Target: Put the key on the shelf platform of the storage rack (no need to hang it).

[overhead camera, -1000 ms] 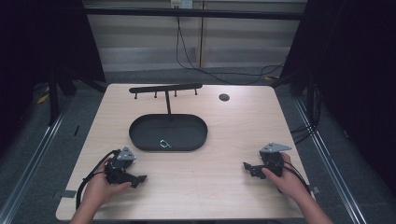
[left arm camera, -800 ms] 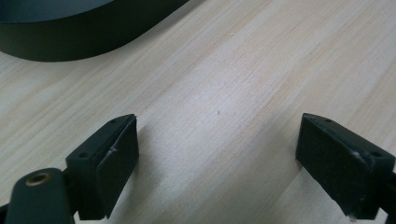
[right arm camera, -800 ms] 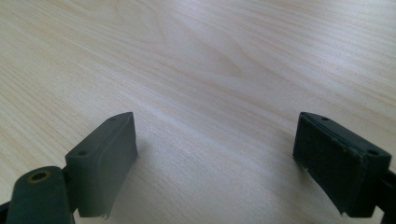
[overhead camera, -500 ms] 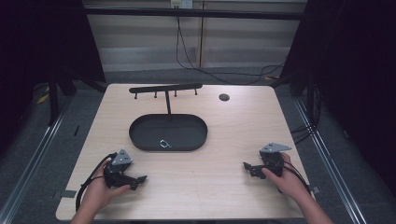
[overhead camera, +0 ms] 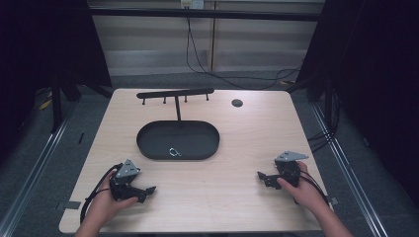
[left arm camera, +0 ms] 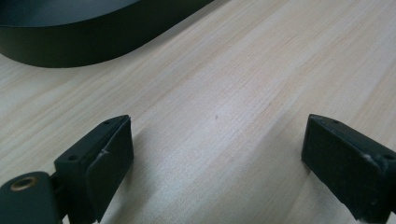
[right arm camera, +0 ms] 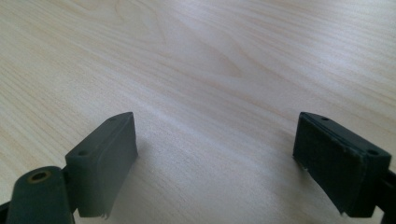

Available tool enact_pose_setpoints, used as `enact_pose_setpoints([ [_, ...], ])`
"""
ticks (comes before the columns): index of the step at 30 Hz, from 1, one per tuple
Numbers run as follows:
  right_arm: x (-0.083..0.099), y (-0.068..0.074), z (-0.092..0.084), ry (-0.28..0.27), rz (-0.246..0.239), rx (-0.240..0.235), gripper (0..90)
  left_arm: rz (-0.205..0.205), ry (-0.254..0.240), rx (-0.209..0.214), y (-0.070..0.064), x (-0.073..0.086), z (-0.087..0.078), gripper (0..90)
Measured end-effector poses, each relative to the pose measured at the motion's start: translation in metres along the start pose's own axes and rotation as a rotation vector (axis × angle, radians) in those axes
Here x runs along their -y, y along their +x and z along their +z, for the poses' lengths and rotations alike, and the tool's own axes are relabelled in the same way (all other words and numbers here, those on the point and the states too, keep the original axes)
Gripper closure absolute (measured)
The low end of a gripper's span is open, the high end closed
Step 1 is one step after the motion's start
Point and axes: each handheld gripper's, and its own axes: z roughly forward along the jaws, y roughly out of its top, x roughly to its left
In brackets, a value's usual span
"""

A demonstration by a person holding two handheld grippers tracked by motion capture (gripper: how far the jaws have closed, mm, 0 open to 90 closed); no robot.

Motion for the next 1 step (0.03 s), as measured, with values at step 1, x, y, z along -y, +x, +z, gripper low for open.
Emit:
enact_pose_setpoints([
  [1, 0.0, 0.0, 0.0, 0.0, 0.0, 0.0, 12.9, 0.0, -0.001, 0.0, 0.0, 0.0001, 0.0, 8.7],
])
